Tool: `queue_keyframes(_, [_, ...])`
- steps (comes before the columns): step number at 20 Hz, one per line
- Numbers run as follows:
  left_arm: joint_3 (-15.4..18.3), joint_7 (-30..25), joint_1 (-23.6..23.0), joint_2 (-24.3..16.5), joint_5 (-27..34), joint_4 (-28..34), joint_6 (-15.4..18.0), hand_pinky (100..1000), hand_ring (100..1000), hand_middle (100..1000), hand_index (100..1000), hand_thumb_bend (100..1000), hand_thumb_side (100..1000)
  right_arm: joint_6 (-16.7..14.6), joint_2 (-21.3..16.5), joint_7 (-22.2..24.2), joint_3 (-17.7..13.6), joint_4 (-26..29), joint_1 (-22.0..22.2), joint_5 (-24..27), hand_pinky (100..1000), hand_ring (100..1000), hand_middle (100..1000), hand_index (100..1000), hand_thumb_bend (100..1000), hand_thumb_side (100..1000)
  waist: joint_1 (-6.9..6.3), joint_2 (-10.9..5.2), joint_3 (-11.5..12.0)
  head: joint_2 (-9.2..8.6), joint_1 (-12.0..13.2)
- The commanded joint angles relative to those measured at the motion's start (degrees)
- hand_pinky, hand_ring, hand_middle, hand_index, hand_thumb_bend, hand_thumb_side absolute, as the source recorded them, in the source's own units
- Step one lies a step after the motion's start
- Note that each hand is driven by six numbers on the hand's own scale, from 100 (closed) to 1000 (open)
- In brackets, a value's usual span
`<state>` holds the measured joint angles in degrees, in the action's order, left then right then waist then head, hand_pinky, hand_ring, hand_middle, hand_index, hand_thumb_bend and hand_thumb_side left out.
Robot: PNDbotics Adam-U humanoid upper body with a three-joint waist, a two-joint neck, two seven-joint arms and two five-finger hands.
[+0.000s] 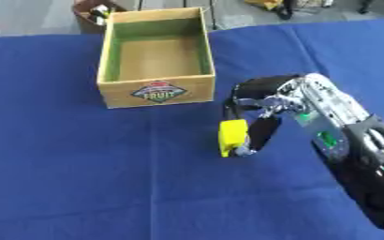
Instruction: Pick up objects on the table and place them in the box.
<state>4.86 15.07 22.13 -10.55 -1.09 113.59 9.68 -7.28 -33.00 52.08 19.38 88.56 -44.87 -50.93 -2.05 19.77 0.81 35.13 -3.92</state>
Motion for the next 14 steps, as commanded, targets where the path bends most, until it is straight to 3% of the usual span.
queue_keyframes(1, [0.08,-0.12,0.38,-0.55,-0.24,1.01,-0.07,411,536,559,714,100,1000,0.65,-0.7,-0.11,-0.97,1.13,-0.62,0.05,644,731,575,775,462,512,0.04,-1.0,0.01,-0.06,-0.11])
queue_keyframes(6, [0.02,-0.17,0.46,-0.53,-0.2,1.01,-0.08,412,537,559,714,100,1000,1.11,-0.67,-0.11,-1.42,1.43,-0.65,0.21,625,709,547,748,401,487,0.0,-0.93,-0.04,-0.04,-0.1])
queue_keyframes(11, [-0.01,-0.26,0.56,-0.53,-0.15,1.01,-0.03,412,537,559,713,100,1000,0.69,-0.66,-0.11,-1.41,0.79,-0.46,0.16,610,693,533,734,355,372,-0.04,-0.9,0.04,-0.02,-0.16])
queue_keyframes(14, [-0.02,-0.27,0.61,-0.51,-0.11,1.01,-0.02,411,537,559,713,100,1000,0.34,-0.6,-0.11,-1.61,0.67,-0.58,0.12,588,666,506,703,266,391,-0.01,-0.91,0.02,-0.07,-0.2])
